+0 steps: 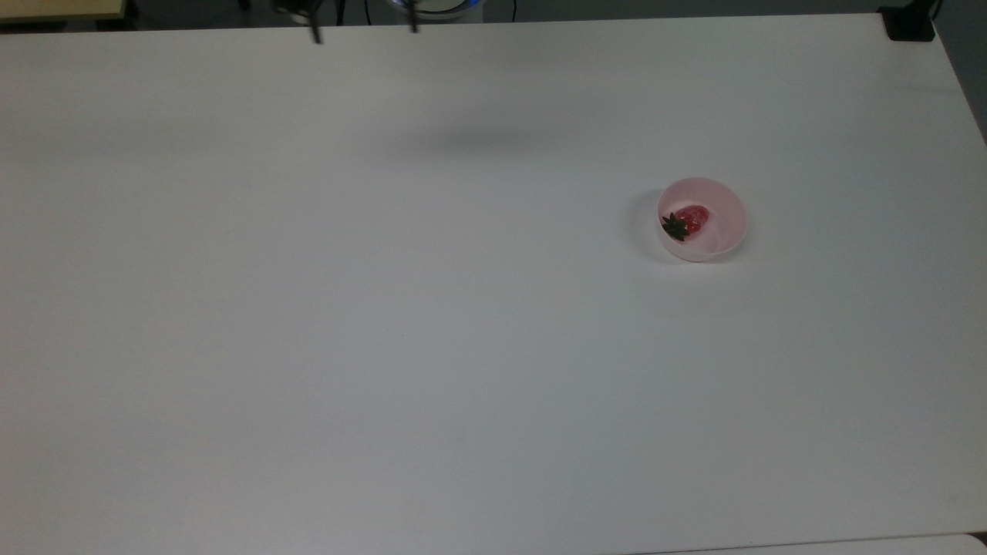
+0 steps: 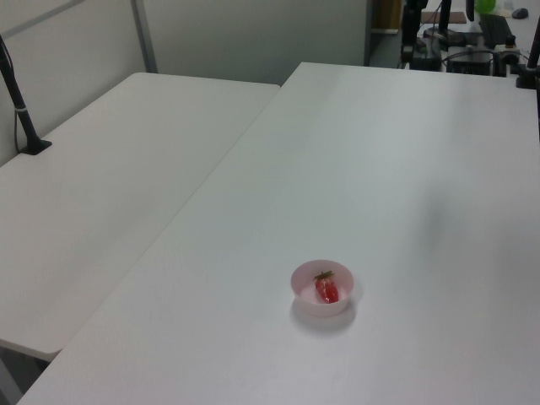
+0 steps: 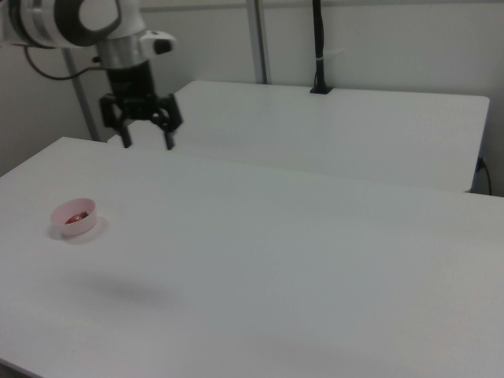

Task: Pick up strawberry from bowl
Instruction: 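Move the open gripper over the pink bowl holding the strawberry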

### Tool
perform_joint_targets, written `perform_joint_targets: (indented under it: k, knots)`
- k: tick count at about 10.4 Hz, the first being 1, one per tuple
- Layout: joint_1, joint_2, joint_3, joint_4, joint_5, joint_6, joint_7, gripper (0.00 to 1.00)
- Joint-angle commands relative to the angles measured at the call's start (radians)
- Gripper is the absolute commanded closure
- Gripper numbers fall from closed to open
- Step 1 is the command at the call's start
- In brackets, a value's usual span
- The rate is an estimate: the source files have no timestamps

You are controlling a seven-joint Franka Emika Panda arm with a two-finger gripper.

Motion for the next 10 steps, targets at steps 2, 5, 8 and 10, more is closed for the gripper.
perform_joint_targets:
  k: [2, 5, 8, 10]
  knots:
    - [0.284, 0.091, -0.004, -0.027, -0.003, 0.096, 0.39, 0.0]
    - [0.398, 0.229, -0.002, -0.032, 0.02, 0.236, 0.541, 0.0]
    - [0.48, 0.331, -0.002, -0.032, 0.022, 0.391, 0.662, 0.03]
    - [0.527, 0.38, -0.002, -0.034, 0.008, 0.49, 0.839, 0.01]
